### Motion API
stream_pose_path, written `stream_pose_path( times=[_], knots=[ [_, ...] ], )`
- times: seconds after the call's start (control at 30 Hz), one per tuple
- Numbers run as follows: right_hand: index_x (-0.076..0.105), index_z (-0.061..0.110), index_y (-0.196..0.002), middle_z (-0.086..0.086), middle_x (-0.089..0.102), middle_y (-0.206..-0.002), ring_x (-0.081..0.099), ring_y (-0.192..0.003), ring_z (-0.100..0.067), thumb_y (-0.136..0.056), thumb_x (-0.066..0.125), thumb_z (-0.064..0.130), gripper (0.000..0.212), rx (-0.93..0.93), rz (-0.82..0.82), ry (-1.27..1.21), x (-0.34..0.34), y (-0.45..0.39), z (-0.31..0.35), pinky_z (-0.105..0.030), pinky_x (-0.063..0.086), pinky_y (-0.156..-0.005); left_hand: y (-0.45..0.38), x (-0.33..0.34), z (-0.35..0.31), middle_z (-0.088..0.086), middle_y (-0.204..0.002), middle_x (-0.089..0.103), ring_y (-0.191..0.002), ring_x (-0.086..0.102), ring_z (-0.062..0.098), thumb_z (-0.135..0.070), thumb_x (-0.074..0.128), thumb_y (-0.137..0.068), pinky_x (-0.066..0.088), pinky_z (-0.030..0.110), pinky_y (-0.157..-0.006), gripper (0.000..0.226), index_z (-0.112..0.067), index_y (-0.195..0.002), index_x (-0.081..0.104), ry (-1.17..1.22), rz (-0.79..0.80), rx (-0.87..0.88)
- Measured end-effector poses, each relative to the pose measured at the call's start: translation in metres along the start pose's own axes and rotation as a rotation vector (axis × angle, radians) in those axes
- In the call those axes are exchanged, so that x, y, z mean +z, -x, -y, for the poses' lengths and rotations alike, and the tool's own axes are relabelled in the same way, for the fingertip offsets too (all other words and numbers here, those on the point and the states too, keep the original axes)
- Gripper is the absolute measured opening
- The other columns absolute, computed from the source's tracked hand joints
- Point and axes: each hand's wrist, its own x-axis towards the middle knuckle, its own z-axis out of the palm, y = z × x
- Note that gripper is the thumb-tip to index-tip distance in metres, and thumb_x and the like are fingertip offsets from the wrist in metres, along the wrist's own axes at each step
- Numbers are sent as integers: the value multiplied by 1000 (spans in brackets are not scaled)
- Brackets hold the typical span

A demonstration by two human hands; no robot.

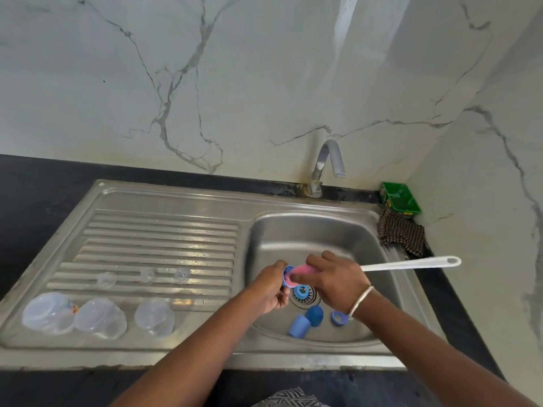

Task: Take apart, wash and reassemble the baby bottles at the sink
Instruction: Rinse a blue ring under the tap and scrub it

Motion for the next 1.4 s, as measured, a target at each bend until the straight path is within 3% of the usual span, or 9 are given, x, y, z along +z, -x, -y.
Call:
stream_pose_path(
  times=[0.13, 0.33, 0.4, 0.67, 0.9, 0.97, 1.1, 1.3, 1.4],
  knots=[
    [65, 41, -105, 5, 54, -79, 49, -61, -20, -70, 76, 16, 44, 109, -209, 95, 5, -5, 8, -29, 40, -38, 3, 5, -8, 1, -53, 47, -40, 34, 8, -32, 37, -102, 31, 18, -45, 35, -15, -76, 52, -70, -19, 121],
    [62, 32, -107, 4, 61, -86, 64, -72, -27, -90, 50, 35, 21, 479, 103, -117, 2, -9, 33, -35, 48, -53, -3, 14, 3, -8, -72, 63, -64, 55, 3, -29, 37, -106, 38, 16, -54, 33, -19, -91, 65, -213, -66, 539],
    [62, 27, -106, 2, 65, -90, 62, -80, -25, -95, 47, 38, 22, 601, 211, -393, -4, -14, 36, -33, 45, -65, -3, 15, 8, -5, -78, 62, -63, 55, -1, -27, 35, -108, 40, 10, -55, 32, -16, -98, 63, -176, -40, 567],
    [62, 3, -88, -9, 56, -63, 39, -36, -13, -95, 54, 17, 18, 1233, -47, -1913, -20, -23, 31, -12, 21, -34, -5, 10, 6, 1, -117, 67, -108, 64, 9, -37, 31, -108, 49, 18, -88, 39, -25, -139, 52, -264, -10, 656],
    [72, 13, -111, -9, 71, -78, 65, -65, -16, -92, 66, 20, 21, 791, -122, -1521, -13, -12, 28, -29, 52, -60, -1, 17, -9, 0, -75, 64, -56, 60, -2, -30, 30, -109, 46, 15, -57, 39, -9, -120, 61, -70, 64, 527],
    [67, 37, -120, 10, 71, -91, 68, -84, -11, -91, 63, 28, 31, 539, -83, -1045, -2, 1, 14, -34, 55, -74, -1, 15, -10, -2, -60, 55, -44, 47, 2, -33, 33, -108, 39, 19, -52, 39, -9, -103, 63, -49, 70, 459],
    [60, 46, -118, 10, 57, -79, 60, -67, -18, -88, 50, 35, 33, 204, -149, -79, -2, 13, -14, -33, 48, -42, 3, 18, 0, 1, -59, 47, -47, 36, 7, -38, 34, -108, 36, 24, -55, 41, -13, -94, 63, 53, 121, 309],
    [68, 29, -93, 3, 61, -71, 60, -58, -25, -89, 48, 42, 24, 410, -65, -147, 0, -2, 21, -32, 45, -46, 1, 20, 5, 12, -104, 69, -96, 67, 20, -49, 35, -105, 51, 24, -78, 49, -11, -117, 62, -314, -28, 581],
    [68, 18, -76, -1, 62, -61, 50, -55, -21, -92, 57, 36, 26, 809, 110, -915, -11, -18, 30, -27, 39, -52, -5, 11, 16, 16, -128, 63, -123, 58, 29, -72, 41, -91, 45, 43, -107, 74, -15, -137, 53, -298, -38, 631]
  ],
)
